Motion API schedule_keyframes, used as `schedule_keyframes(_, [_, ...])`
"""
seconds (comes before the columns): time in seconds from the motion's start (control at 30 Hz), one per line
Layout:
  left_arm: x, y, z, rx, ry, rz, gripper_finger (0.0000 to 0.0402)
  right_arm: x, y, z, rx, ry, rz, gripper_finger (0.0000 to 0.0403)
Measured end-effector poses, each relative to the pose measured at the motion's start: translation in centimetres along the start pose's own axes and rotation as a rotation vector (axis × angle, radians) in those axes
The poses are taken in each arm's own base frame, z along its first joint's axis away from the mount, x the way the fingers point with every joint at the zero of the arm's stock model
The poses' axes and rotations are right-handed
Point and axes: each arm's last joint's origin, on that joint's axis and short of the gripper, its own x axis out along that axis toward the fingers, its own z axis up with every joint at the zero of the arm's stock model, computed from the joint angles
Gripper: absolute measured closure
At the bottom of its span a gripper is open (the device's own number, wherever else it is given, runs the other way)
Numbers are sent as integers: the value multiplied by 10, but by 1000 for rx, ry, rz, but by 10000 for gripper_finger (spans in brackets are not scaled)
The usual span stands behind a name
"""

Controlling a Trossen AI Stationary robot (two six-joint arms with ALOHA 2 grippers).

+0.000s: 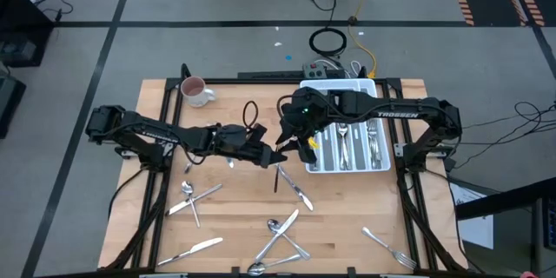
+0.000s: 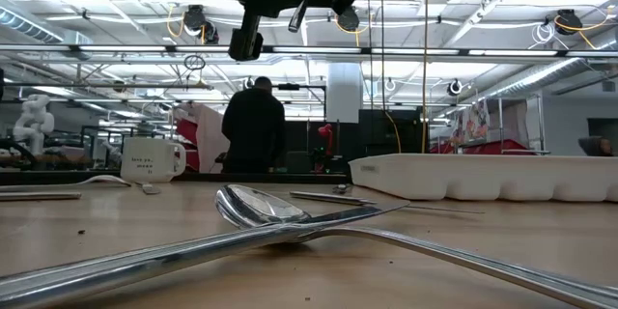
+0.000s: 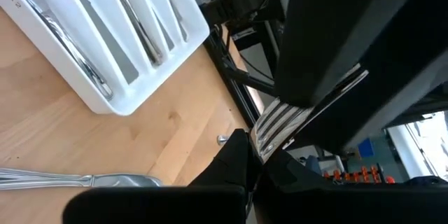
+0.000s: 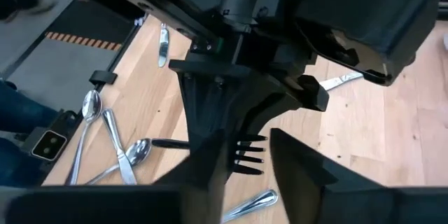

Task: Sort silverware
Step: Put the left fork in the right section of the silverware tray

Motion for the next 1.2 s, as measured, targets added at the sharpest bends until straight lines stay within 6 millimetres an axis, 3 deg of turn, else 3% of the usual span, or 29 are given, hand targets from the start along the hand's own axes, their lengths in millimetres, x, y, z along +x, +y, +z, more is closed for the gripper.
schedule_keyframes(0.23, [0,0,0,3,-6,4,397,0,0,0,-41,3,-3,396])
schedule_keyframes(0.63, [0,1,1,23,-42,24,388,0,0,-2,-39,17,-3,402])
schedule_keyframes(0.97, [0,-2,2,72,-70,9,301,0,1,-3,-34,30,12,403])
schedule_keyframes(1.2, [0,-3,-1,100,-52,1,271,-3,-5,-9,-2,73,3,403])
